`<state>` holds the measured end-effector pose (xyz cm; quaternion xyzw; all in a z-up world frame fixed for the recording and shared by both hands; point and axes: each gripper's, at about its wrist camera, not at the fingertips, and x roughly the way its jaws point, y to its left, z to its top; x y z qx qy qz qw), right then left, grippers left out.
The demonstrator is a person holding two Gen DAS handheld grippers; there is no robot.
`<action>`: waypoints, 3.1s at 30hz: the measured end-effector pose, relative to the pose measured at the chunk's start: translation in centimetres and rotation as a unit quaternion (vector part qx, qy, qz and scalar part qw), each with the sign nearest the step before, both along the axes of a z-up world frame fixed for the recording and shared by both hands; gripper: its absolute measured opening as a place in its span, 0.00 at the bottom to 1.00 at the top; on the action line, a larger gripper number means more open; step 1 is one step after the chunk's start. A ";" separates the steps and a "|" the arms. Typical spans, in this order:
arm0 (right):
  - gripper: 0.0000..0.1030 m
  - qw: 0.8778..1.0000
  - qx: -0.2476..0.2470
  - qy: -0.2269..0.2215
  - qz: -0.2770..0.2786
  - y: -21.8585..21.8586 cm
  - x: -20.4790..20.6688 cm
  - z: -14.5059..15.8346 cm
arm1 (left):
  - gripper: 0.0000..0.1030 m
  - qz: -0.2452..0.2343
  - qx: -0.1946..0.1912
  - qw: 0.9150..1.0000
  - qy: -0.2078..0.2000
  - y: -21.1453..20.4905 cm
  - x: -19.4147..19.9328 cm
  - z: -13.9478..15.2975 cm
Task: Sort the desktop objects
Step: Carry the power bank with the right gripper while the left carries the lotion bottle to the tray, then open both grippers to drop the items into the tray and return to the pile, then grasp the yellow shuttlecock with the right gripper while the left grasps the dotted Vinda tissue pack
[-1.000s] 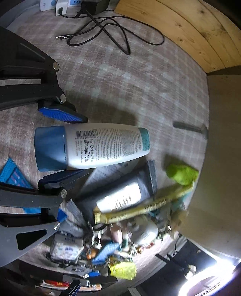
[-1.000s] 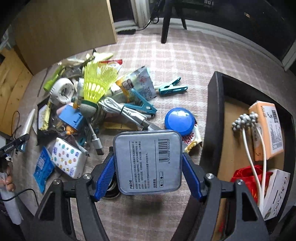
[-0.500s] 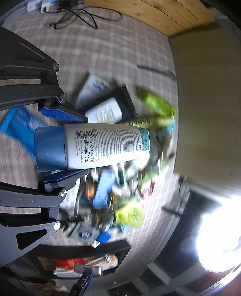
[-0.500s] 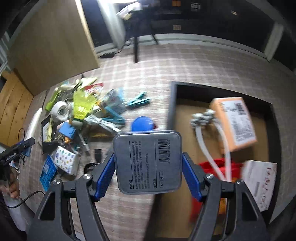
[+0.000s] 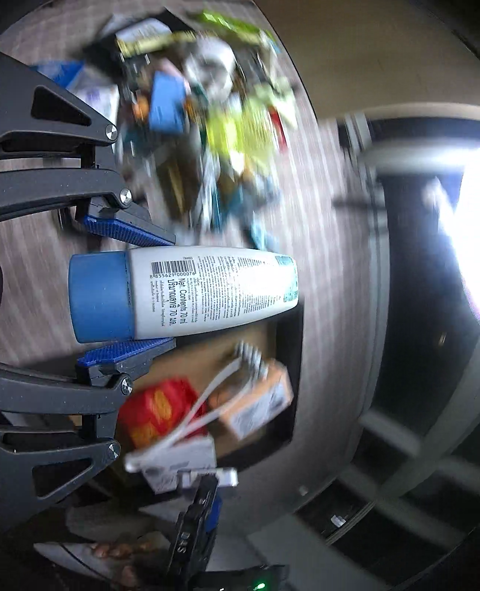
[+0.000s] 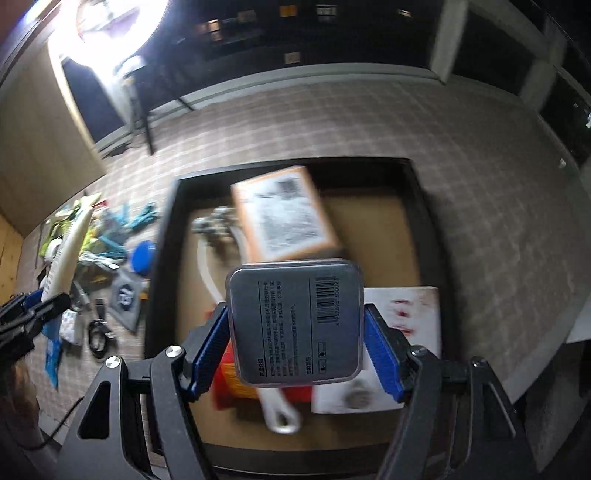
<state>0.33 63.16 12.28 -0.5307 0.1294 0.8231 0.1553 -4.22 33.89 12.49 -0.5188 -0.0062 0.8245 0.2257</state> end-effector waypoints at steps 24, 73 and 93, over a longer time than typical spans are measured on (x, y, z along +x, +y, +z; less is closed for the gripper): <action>0.67 0.999 0.015 0.016 0.044 2.6 -0.6 1.0 | 0.56 0.003 -0.030 1.000 -0.004 5.8 3.1 -0.8; 0.67 0.976 -0.068 -0.060 0.198 -27.7 -21.2 -6.1 | 0.73 0.094 -0.129 0.985 -0.056 -14.1 0.6 -9.1; 0.28 0.970 -0.093 -0.071 0.212 -29.1 -22.9 -7.5 | 0.68 0.113 -0.099 0.987 -0.053 -15.3 -0.3 -10.5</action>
